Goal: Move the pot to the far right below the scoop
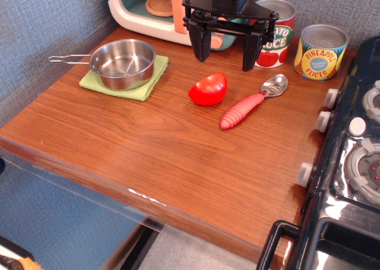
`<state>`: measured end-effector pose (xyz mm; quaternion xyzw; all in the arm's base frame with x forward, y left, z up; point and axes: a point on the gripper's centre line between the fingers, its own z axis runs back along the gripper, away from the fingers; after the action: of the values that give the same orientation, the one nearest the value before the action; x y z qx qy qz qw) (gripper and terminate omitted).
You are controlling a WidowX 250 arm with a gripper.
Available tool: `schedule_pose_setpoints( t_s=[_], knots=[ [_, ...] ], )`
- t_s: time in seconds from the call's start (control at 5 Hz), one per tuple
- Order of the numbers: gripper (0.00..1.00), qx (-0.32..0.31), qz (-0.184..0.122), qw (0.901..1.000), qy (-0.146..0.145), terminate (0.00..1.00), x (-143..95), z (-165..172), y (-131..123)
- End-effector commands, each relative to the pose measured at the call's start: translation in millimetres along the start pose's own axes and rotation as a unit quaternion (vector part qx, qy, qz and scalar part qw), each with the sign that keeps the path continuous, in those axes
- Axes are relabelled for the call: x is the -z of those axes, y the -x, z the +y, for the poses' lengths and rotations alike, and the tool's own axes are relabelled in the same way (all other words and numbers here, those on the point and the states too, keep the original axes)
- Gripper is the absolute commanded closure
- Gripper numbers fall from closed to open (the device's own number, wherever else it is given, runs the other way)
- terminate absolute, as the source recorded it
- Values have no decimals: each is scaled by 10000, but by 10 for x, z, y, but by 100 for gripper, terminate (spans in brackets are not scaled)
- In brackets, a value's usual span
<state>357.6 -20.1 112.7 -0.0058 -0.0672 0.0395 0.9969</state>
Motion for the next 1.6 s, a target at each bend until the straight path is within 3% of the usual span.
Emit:
schedule_pose_setpoints(
  t_s=[0.0, 0.4, 0.6, 0.8, 1.0, 1.2, 1.4],
  knots=[
    [0, 0, 0, 10000, 0, 0, 0, 0, 0],
    [0, -922, -69, 9955, -207, 0, 30, 703, -191],
    [0, -1273, 33, 9898, -643, 0, 50, 1149, -241],
    [0, -1357, 156, 9885, -649, 0, 355, 1303, -276],
    [0, -1370, 203, 9892, -480, 0, 590, 1289, -328],
    [0, -1407, 69, 9891, -423, 0, 630, 1288, -391],
    [100, -1378, -18, 9898, -363, 0, 626, 1290, -408]
  ],
)
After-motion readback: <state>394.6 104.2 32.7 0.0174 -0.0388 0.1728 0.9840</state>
